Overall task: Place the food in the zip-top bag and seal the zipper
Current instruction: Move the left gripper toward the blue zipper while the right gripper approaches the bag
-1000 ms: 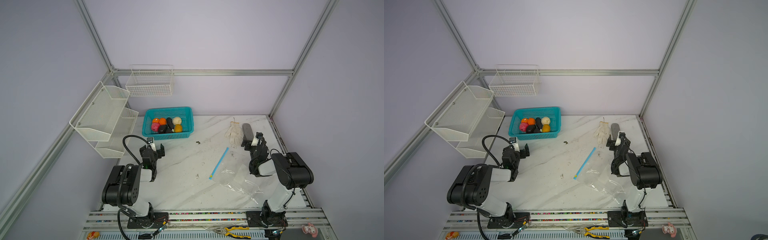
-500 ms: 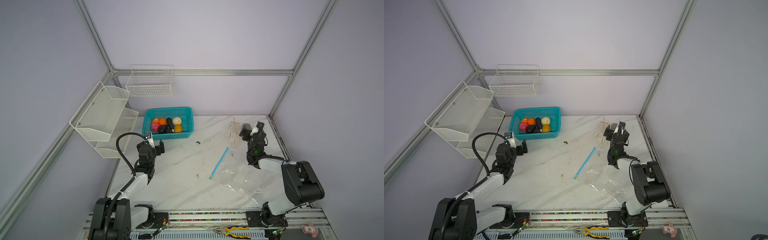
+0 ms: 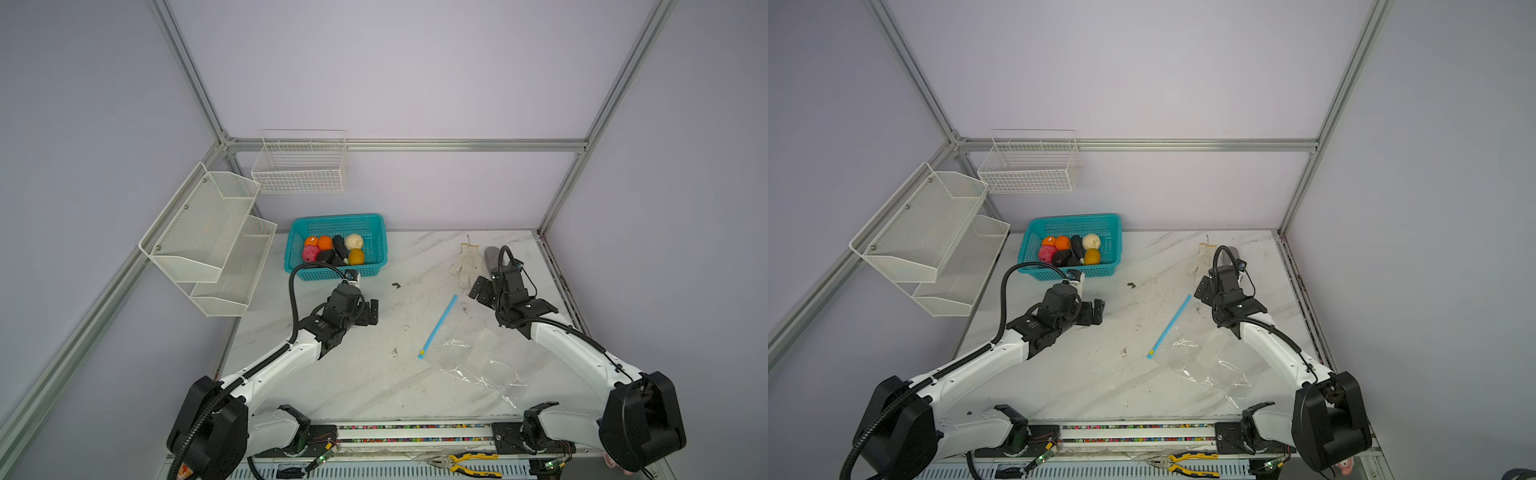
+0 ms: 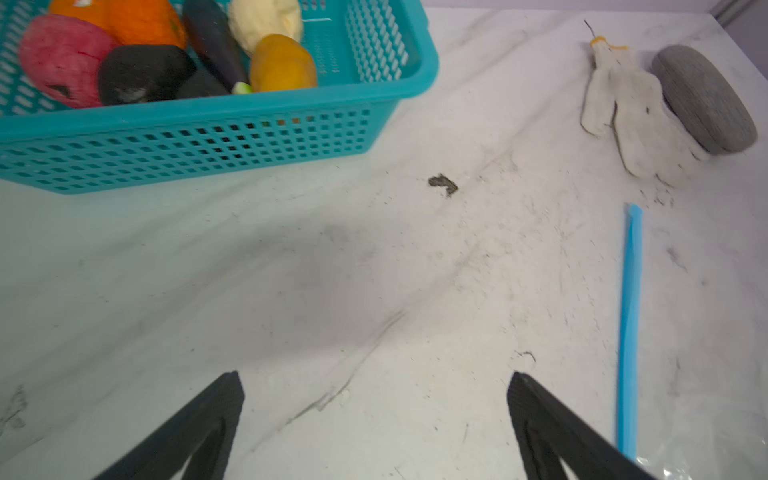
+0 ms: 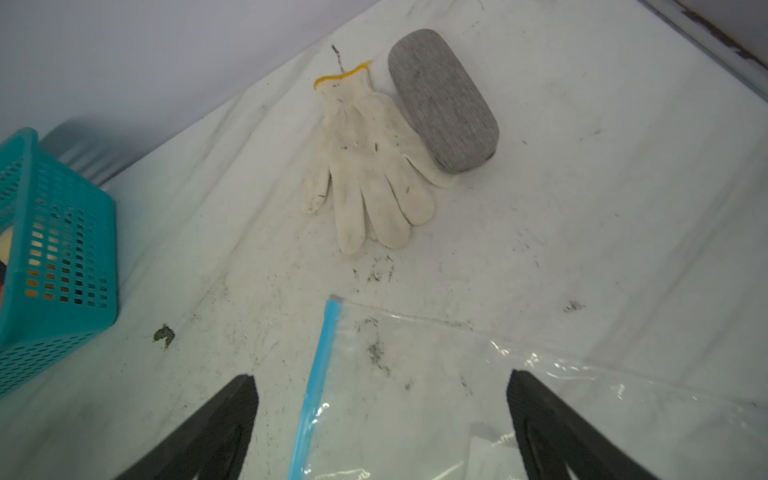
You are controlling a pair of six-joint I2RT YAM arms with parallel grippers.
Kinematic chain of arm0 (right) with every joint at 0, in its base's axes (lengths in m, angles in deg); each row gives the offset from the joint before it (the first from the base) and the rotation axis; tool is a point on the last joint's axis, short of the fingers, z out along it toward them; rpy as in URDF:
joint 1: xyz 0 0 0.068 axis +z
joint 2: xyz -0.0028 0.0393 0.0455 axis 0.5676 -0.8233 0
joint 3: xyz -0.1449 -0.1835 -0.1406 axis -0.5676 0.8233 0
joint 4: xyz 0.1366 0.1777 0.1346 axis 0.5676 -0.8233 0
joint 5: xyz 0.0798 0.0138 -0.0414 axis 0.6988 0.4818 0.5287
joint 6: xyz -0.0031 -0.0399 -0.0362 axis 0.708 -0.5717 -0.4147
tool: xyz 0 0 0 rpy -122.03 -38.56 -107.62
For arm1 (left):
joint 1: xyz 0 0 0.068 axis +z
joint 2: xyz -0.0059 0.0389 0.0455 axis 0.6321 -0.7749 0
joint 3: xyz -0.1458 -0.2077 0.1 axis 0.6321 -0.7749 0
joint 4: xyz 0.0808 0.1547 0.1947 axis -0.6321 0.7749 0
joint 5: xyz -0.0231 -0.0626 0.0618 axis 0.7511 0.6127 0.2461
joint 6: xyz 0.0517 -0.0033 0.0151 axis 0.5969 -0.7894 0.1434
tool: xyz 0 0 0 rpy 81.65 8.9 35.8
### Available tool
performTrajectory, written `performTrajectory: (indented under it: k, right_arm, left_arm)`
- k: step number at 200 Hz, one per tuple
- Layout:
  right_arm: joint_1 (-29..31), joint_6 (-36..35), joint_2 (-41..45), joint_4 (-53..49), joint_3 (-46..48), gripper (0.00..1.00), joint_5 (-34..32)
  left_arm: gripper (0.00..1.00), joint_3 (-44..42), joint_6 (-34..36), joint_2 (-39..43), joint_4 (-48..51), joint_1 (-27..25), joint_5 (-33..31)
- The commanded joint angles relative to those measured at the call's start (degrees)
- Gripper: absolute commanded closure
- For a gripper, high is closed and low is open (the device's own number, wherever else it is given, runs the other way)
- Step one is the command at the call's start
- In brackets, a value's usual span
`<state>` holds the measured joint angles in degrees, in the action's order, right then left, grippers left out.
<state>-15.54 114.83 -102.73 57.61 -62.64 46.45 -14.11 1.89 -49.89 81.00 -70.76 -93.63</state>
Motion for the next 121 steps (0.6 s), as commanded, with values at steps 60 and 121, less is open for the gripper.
performTrajectory:
  k: [60,121]
  right_arm:
    - [-15.61,13.09,6.53,-22.19,2.1,0.03,-4.39]
    - [-20.66,19.76,11.0,-23.97,6.36,0.03,-0.7]
  left_arm:
    - [0.0,10.71,-0.78,-11.63,-3.04,-4.86,9.54]
    - [0.0,13.09,-1.62,-17.66,-4.99,-4.9,13.78]
